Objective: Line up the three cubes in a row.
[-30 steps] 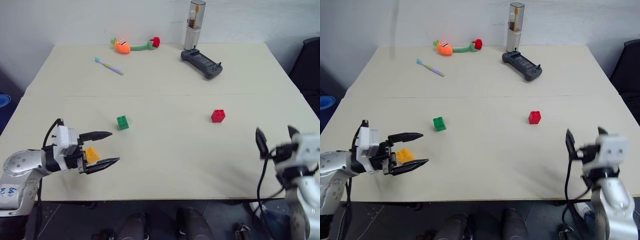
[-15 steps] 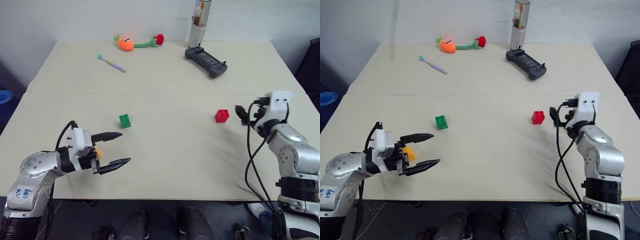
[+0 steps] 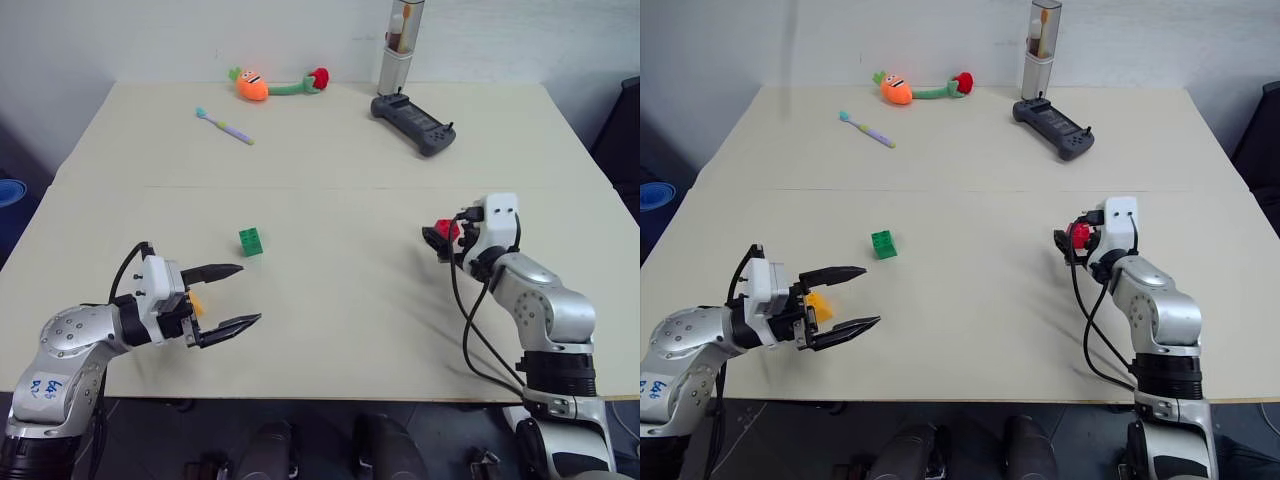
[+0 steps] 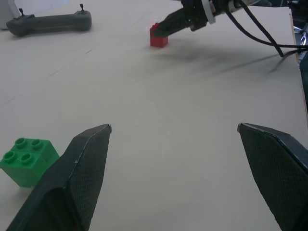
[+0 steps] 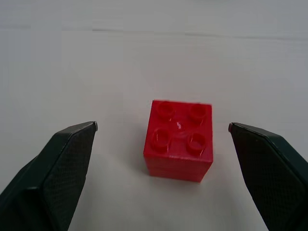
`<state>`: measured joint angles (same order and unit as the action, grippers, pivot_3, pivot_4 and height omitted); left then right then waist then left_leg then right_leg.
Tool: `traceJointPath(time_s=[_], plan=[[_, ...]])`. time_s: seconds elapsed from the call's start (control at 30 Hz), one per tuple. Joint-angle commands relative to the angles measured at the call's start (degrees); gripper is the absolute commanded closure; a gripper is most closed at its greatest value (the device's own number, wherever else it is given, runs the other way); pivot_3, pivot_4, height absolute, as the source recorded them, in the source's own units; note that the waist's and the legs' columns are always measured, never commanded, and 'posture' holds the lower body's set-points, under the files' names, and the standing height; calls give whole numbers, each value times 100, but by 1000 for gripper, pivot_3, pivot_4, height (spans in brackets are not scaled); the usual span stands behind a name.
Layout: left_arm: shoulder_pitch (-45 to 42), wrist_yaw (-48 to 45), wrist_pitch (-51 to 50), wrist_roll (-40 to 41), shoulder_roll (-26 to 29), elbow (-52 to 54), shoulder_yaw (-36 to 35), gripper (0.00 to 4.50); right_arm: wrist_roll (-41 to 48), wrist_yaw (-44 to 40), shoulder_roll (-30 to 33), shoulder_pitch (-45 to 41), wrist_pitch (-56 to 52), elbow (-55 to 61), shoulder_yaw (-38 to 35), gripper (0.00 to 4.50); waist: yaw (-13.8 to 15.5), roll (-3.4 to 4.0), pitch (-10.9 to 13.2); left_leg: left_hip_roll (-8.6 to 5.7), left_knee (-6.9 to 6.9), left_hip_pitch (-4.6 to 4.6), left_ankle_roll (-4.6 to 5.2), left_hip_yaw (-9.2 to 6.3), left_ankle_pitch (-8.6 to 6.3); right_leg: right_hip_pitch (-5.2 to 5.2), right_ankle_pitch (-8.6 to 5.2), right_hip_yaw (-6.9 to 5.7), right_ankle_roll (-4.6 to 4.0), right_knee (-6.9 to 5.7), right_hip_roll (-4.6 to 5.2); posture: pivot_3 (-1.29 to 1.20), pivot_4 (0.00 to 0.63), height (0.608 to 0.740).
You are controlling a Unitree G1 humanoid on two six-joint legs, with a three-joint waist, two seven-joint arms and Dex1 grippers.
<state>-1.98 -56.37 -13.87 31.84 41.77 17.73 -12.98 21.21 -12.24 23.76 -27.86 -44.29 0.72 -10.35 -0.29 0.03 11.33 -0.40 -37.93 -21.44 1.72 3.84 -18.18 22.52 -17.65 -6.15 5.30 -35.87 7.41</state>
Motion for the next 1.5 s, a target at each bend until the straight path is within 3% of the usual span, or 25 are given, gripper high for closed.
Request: traceJointPath(time_s=[0.03, 0.23, 0.3, 0.33, 0.47, 0.63, 0.73, 1.1, 1.37, 1.4, 1.5], plan=[[-56, -18, 36, -3, 45, 84, -48, 0, -140, -29, 10, 17, 271, -57, -67, 386, -1, 0, 0, 0, 0, 0, 0, 1, 0, 0, 0, 0, 0, 1, 0, 0, 150, 740], [-94, -35, 39, -20, 39, 54, -36, 0, -81, -372, 137, 87, 560, -104, -149, 2338, -3, 0, 0, 0, 0, 0, 0, 1, 0, 0, 0, 0, 0, 1, -1, 0, 150, 740], [-94, -38, 42, -23, 37, 43, -43, 0, 79, -858, 295, 235, 652, 83, -150, 3035, 2, 0, 0, 0, 0, 0, 0, 1, 0, 0, 0, 0, 0, 1, -1, 0, 150, 740], [-95, -39, 43, -25, 36, 40, -44, 0, 119, -998, 338, 275, 694, 130, -149, 3049, 10, 0, 0, 0, 1, 0, 0, 0, -1, -1, 0, 0, 0, 3, -1, 0, 150, 740], [-71, -121, 72, -18, 49, -28, -62, 0, 792, -4212, 1429, 1085, 2038, 1268, 230, 3044, 37, 5, 3, 0, 2, -5, 7, -3, -7, -3, 1, -4, 2, 15, -2, 0, 150, 740], [-162, -260, 140, -51, 90, -258, -88, 0, 479, -5688, 2426, 1621, 2611, 1627, 925, 3044, 9, -14, 5, 6, -2, 10, 10, 9, -18, -16, 7, 4, 12, 32, -9, 0, 150, 740], [-179, -319, 167, -68, 100, -320, -92, 0, 374, -5995, 2714, 1923, 2767, 1648, 1104, 3044, 36, -20, 9, 7, -3, 13, 7, 4, -20, -17, 6, 0, 11, 38, -7, 0, 150, 740], [-123, -350, 172, -76, 126, -311, -145, 0, -120, -6040, 2341, 1877, 3711, 572, 1246, 3044, 36, -22, 8, 6, -13, 11, 1, 3, -23, -15, 8, 1, 9, 37, -1, 0, 150, 740], [-3, -332, -32, 209, 354, -220, -651, 0, 369, -5832, 2337, 1986, 3714, 1234, 632, 265, 32, -22, 9, 6, -13, 11, 1, 3, -23, -15, 8, 1, 9, 36, -1, 0, 150, 740], [49, -330, -114, 307, 405, -231, -826, 0, 472, -5819, 2384, 2069, 3678, 1395, 469, 69, 34, -22, 9, 6, -13, 11, 1, 3, -23, -15, 8, 1, 9, 36, -1, 0, 150, 740], [184, -175, -494, 747, 521, -650, -1737, 0, 994, -5717, 2431, 2498, 3408, 1936, -150, 69, 40, -21, 9, 6, -11, 10, -1, -1, -25, -15, 8, 1, 9, 40, 0, 0, 150, 740]])
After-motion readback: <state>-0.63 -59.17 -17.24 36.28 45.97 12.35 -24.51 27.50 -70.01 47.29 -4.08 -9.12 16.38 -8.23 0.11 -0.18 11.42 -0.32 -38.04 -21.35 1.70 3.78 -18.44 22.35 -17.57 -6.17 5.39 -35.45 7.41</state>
